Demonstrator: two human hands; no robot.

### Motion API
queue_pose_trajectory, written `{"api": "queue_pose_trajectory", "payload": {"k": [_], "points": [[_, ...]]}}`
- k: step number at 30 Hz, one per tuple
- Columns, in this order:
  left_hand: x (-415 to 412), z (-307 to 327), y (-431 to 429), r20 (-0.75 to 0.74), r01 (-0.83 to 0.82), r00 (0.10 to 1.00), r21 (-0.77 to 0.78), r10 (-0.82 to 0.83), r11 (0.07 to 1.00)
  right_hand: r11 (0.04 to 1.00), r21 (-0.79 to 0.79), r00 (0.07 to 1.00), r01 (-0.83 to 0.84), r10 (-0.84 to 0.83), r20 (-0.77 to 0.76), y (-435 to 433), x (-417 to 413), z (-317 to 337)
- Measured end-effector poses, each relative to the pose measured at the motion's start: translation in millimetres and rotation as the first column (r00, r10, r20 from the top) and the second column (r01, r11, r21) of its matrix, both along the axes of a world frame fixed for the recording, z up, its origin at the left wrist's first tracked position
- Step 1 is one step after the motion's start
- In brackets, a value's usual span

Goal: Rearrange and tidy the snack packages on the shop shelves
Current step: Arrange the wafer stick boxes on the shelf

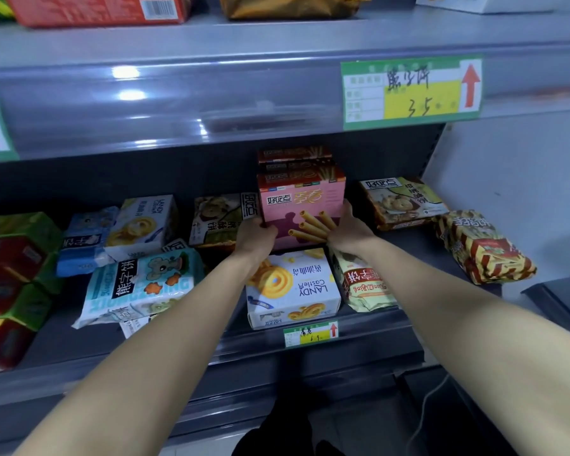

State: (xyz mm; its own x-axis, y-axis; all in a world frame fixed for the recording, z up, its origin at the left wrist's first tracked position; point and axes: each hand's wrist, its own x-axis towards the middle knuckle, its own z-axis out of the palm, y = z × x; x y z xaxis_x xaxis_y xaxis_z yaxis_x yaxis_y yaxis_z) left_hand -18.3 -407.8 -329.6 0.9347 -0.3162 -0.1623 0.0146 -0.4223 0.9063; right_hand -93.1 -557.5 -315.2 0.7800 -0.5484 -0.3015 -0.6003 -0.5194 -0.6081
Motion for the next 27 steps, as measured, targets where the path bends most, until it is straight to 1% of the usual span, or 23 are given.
{"api": "queue_pose_trajectory", "payload": {"k": [4, 6, 9, 11, 14, 16, 18, 21, 24, 27], "points": [[-1, -1, -6, 0.001, 0.018, 1.0, 0.045, -0.019, 0.999, 0.998, -0.062, 0.997, 0.031, -0.035, -0.075, -4, 6, -6], [-2, -2, -5, -0.002, 0.017, 1.0, 0.039, -0.017, 0.999, 0.995, -0.057, 0.995, 0.077, -0.08, -0.066, -1, 9, -10], [-3, 1, -3, 0.018, 0.022, 1.0, 0.019, -0.022, 1.0, 0.984, -0.09, 0.987, 0.155, -0.157, -0.017, 6, 9, -15], [-6, 3, -3, 0.014, 0.022, 1.0, 0.0, -0.022, 1.0, 0.987, -0.089, 0.991, 0.133, -0.134, -0.008, 8, 7, -18], [-12, 4, 0, -0.007, 0.02, 1.0, -0.04, -0.021, 0.999, 0.996, -0.064, 0.997, 0.058, -0.061, -0.048, 10, 1, -18], [-17, 6, 3, -0.01, 0.027, 1.0, -0.053, -0.028, 0.998, 0.997, -0.052, 0.997, 0.049, -0.052, -0.049, 11, -5, -16], [-23, 11, 6, 0.001, 0.028, 1.0, -0.05, -0.028, 0.998, 0.995, -0.062, 0.997, 0.082, -0.081, 0.009, 13, -14, -12], [-37, 21, 11, 0.062, 0.001, 0.998, -0.045, 0.001, 0.999, 0.989, -0.064, 0.981, 0.136, -0.126, 0.149, 21, -33, -1], [-59, 35, 16, 0.14, 0.011, 0.99, -0.051, -0.004, 0.999, 0.995, -0.068, 0.968, 0.076, -0.057, 0.243, 37, -55, 19], [-89, 56, 22, 0.163, 0.019, 0.987, -0.044, -0.012, 0.999, 0.996, -0.091, 0.953, 0.004, 0.024, 0.303, 57, -82, 47]]}}
